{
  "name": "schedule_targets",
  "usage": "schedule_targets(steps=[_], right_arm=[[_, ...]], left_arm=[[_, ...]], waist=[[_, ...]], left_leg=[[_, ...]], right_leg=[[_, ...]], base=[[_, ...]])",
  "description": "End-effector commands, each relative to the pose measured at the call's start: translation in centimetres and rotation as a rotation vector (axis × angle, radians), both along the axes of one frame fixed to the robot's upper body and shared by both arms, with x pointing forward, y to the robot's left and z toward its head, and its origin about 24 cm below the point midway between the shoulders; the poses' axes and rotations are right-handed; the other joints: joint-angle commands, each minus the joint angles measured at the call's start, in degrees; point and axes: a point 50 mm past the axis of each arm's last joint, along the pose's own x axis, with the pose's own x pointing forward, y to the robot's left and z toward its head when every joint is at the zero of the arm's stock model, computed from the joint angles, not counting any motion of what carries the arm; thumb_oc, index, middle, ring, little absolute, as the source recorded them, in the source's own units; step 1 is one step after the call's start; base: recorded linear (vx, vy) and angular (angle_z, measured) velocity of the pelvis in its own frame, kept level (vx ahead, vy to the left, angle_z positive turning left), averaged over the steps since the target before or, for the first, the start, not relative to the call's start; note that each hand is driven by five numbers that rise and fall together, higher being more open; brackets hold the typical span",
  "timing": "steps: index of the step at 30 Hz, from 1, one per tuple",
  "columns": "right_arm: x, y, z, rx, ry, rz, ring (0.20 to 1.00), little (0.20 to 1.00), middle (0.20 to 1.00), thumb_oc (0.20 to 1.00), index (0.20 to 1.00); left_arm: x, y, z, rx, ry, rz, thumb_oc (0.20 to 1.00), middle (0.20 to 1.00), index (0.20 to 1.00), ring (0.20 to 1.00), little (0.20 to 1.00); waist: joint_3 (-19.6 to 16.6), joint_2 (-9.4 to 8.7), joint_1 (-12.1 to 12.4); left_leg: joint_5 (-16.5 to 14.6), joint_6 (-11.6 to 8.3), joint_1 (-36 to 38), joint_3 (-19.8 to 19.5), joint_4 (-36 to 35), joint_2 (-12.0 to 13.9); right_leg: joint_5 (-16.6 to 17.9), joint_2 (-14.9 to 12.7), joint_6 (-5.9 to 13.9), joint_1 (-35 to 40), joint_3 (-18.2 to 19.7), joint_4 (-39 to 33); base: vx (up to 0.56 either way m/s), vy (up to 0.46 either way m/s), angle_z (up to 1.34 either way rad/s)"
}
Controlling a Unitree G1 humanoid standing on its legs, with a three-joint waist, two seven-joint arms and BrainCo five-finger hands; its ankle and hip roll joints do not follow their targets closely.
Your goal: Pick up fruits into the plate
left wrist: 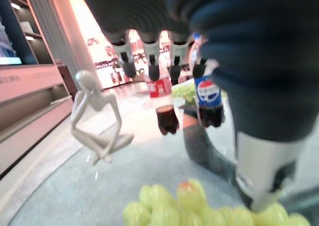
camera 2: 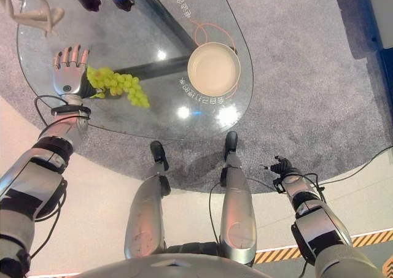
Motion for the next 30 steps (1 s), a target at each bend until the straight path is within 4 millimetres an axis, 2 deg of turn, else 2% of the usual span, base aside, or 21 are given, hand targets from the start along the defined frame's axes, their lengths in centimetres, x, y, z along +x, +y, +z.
schedule_targets(steps=[1, 7, 14, 21, 30], right_arm=[[-1.1, -1.9, 0.1, -0.044, -0.005, -0.047, 1.0, 1.0, 1.0, 1.0, 1.0], [0.0, -1.9, 1.2, -0.034, -0.064, -0.023, 1.0, 1.0, 1.0, 1.0, 1.0], [-0.3, -1.9, 1.1, -0.039, -0.065, -0.028, 1.0, 1.0, 1.0, 1.0, 1.0], [-0.4, -2.2, 1.4, -0.043, -0.088, -0.013, 1.0, 1.0, 1.0, 1.0, 1.0], [0.0, -1.9, 2.2, -0.041, -0.153, 0.019, 1.0, 1.0, 1.0, 1.0, 1.0]], left_arm=[[-0.7, 2.5, 1.7, 0.052, -0.033, 0.101, 1.0, 1.0, 1.0, 1.0, 1.0], [-0.9, 2.7, 1.8, 0.05, -0.076, 0.133, 1.0, 1.0, 1.0, 1.0, 1.0], [-0.8, 3.0, 2.9, 0.045, -0.117, 0.152, 1.0, 1.0, 1.0, 1.0, 1.0], [-0.7, 2.7, 3.3, 0.067, -0.148, 0.146, 1.0, 1.0, 1.0, 1.0, 1.0], [-0.6, 3.0, 5.6, 0.093, -0.191, 0.149, 1.0, 1.0, 1.0, 1.0, 1.0]], waist=[[-0.8, -0.4, -0.5], [-0.8, -0.24, -1.0], [-0.8, -0.06, -1.7], [-0.8, 0.18, -2.4], [-0.8, 0.11, -3.8]], left_leg=[[-6.2, 1.83, -6.4, -0.9, 8.6, -4.4], [-7.5, 1.94, -10.9, -1.1, 12.5, -4.5], [-9.5, 2.34, -15.9, -1.6, 17.8, -4.1], [-9.8, 2.39, -17.6, -1.4, 18.5, -4.2], [-10.0, 2.22, -20.4, -1.4, 19.4, -4.4]], right_leg=[[-6.2, 3.7, -1.61, -3.9, -0.9, 9.0], [-6.9, 3.9, -2.25, -8.1, -0.5, 11.9], [-8.3, 3.7, -2.88, -13.1, 0.1, 16.6], [-8.2, 3.9, -2.86, -14.9, 0.9, 17.0], [-7.4, 3.9, -2.67, -17.7, 1.7, 16.9]], base=[[0.0, 0.0, 0.0], [0.0, 0.0, 0.0], [0.01, 0.011, -0.03], [0.02, 0.043, -0.02], [0.01, 0.029, -0.01]])
